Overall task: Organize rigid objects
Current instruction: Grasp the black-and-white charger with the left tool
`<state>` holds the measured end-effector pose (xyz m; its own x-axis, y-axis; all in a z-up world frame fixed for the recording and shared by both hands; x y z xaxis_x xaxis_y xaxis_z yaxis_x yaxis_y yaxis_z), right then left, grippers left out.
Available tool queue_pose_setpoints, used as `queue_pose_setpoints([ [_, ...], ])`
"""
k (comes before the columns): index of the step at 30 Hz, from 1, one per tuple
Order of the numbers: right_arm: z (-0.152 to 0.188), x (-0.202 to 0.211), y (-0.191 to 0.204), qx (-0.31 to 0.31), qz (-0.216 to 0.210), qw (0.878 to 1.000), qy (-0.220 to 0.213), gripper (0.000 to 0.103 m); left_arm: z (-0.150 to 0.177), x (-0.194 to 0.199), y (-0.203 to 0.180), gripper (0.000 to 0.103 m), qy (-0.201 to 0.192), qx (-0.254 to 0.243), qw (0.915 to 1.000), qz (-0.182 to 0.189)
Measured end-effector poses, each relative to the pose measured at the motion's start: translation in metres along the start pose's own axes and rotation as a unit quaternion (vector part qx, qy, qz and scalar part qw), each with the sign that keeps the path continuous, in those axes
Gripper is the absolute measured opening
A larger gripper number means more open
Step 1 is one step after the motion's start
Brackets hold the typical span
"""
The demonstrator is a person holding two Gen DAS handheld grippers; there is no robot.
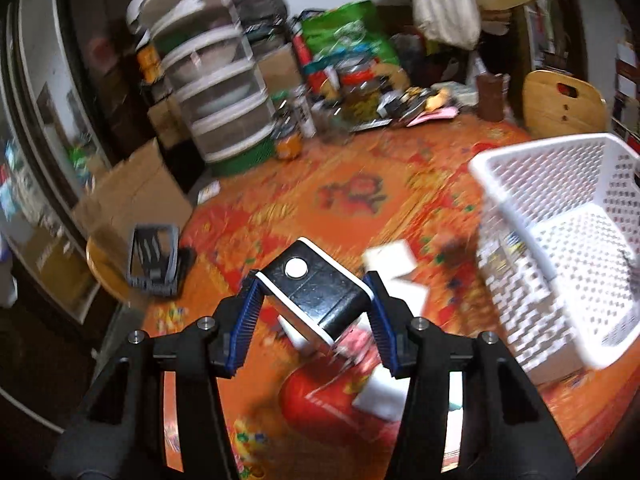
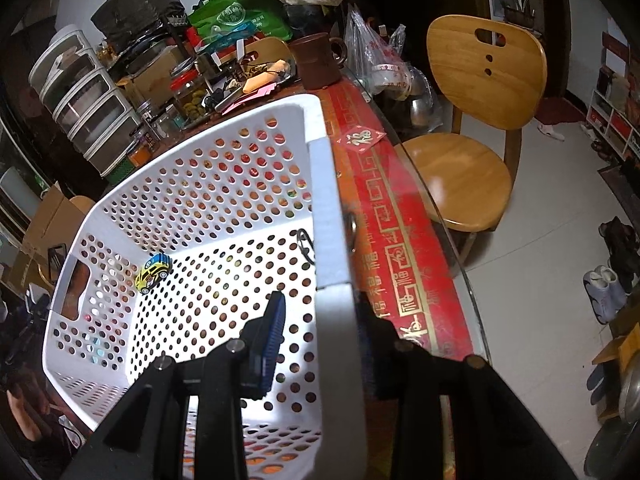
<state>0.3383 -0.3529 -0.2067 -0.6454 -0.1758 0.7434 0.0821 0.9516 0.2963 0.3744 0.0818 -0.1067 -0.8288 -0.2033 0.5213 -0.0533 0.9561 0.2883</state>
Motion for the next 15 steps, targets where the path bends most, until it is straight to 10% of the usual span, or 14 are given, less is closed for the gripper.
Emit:
queue_pose_setpoints([
  [15,0.0,0.0,0.0,0.004,0.0,1.0,-0.001,0.033,-0.071,0.035,-0.139,0.048,-0.036,-0.103,0.9927,0.051],
])
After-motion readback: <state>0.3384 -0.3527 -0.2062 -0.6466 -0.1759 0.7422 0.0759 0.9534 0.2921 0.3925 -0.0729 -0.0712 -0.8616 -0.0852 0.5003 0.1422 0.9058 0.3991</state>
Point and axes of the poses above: each gripper's, at about its wrist camera, not at the fingertips, and x roughly against the way its jaws point, y to its left, z to its underside, the point moved 10 cm from there along -x, roughly the way its jaws point, and after that the axes turned 5 degrees about -y, right-handed, at the moved point
